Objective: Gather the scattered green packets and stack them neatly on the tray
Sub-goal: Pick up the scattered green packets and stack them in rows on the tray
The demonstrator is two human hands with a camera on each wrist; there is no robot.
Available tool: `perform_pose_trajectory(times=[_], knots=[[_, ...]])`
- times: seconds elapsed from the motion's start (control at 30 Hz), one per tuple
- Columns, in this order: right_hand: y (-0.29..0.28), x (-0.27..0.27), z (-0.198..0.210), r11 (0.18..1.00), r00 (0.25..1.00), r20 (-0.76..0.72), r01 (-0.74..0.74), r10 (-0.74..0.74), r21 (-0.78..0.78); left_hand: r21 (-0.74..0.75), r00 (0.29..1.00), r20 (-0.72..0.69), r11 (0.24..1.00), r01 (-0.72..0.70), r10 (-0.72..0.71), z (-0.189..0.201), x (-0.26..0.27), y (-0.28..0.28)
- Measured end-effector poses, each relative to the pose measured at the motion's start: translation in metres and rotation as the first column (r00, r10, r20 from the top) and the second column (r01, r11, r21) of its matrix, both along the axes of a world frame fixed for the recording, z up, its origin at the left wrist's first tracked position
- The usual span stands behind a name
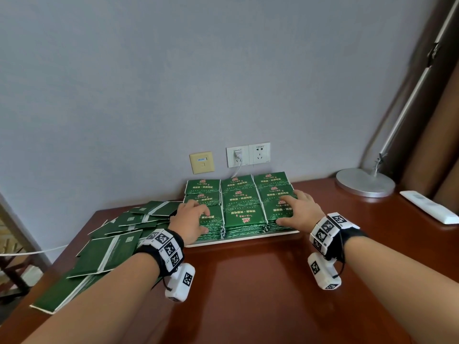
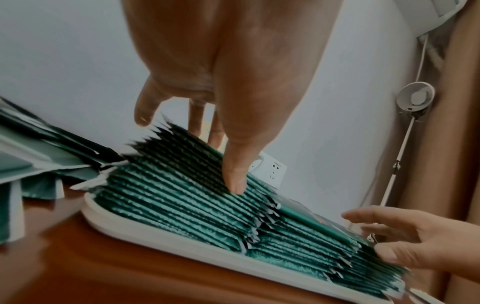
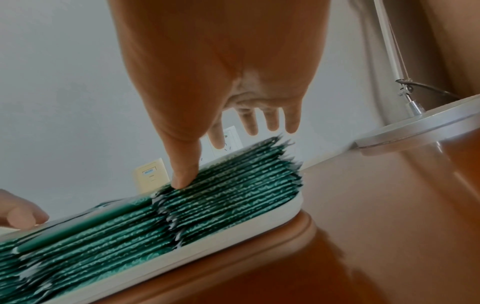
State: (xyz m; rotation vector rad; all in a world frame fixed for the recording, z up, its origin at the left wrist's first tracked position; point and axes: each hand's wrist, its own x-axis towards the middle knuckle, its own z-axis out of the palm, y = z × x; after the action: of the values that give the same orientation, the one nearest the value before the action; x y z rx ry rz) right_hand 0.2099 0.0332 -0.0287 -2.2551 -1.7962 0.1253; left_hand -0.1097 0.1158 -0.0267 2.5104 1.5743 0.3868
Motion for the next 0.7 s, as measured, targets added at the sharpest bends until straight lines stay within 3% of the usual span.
perform_pose_trajectory(times=[0.33, 0.7], knots=[[-0.014, -0.045, 0.028, 0.995, 0.999, 0.012, -0.05, 0.049, 0.087, 0.103, 1.0, 0.008, 0.995, -0.006, 0.005, 0.019, -0.025, -0.026], [-0.007, -0.165, 0.048, 0.95, 0.954, 0.039, -0.3, 0.298, 0.086, 0.031, 0.983, 0.015, 0.983, -0.183, 0.183, 0.022, -0.127, -0.044]])
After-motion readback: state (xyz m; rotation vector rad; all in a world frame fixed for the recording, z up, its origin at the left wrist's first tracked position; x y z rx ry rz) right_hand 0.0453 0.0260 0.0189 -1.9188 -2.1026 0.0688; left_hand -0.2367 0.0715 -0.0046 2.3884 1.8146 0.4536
